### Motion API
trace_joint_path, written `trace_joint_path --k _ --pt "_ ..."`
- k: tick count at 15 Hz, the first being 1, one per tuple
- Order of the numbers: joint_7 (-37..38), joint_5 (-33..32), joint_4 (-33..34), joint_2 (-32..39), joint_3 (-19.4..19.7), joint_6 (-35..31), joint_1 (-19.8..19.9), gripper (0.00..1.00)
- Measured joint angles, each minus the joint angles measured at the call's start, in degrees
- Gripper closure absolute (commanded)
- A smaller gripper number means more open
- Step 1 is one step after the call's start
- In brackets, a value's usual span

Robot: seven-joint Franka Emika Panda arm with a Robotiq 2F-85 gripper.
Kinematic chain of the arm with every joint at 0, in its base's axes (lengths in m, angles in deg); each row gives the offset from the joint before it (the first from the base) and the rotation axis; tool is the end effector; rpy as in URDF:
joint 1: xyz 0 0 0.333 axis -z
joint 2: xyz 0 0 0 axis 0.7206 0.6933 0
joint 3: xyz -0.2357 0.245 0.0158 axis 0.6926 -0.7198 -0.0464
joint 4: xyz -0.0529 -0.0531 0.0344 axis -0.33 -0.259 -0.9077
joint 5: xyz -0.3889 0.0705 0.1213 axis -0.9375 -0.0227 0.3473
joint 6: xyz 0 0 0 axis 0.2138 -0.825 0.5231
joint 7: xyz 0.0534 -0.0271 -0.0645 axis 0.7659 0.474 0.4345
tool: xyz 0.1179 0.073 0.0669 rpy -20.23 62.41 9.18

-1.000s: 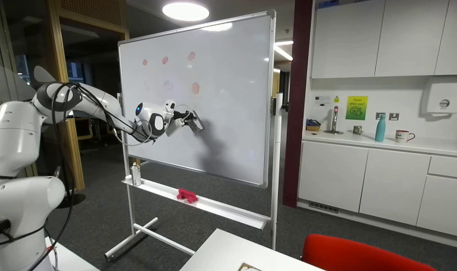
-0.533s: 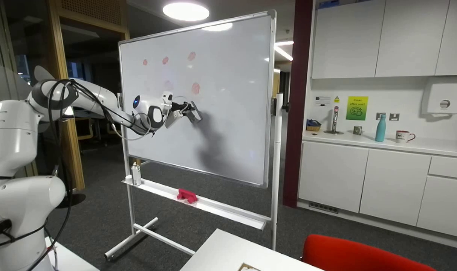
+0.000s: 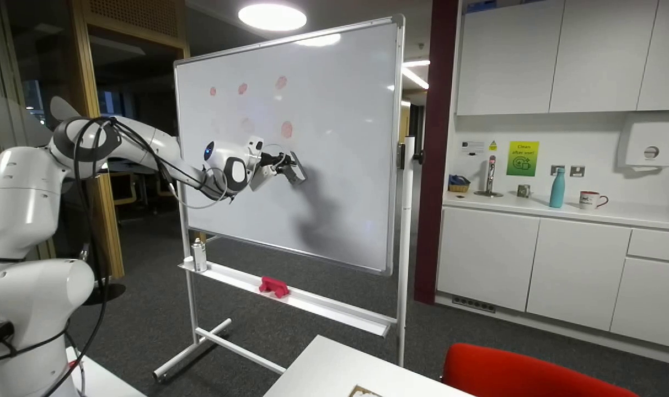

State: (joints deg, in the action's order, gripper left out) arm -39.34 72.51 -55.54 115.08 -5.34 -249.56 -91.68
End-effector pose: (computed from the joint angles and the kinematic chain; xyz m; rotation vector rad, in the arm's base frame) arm 0.7331 -0.0583 0.5393 2.0712 0.3460 1.4710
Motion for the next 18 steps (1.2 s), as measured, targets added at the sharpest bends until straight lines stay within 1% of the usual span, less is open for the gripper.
trace_joint_path --k 4,9,13,18 --pt "0.0 0.0 -0.14 1.4 -0.57 -0.01 1.47 0.65" --pt "0.0 0.0 -0.21 2.05 -0.52 -0.03 1.62 0.65" --pt "0.0 0.01 -0.27 2.27 0.04 -0.02 0.93 0.65" --pt "0.0 0.18 -0.45 3.46 2.39 0.02 -1.23 0.65"
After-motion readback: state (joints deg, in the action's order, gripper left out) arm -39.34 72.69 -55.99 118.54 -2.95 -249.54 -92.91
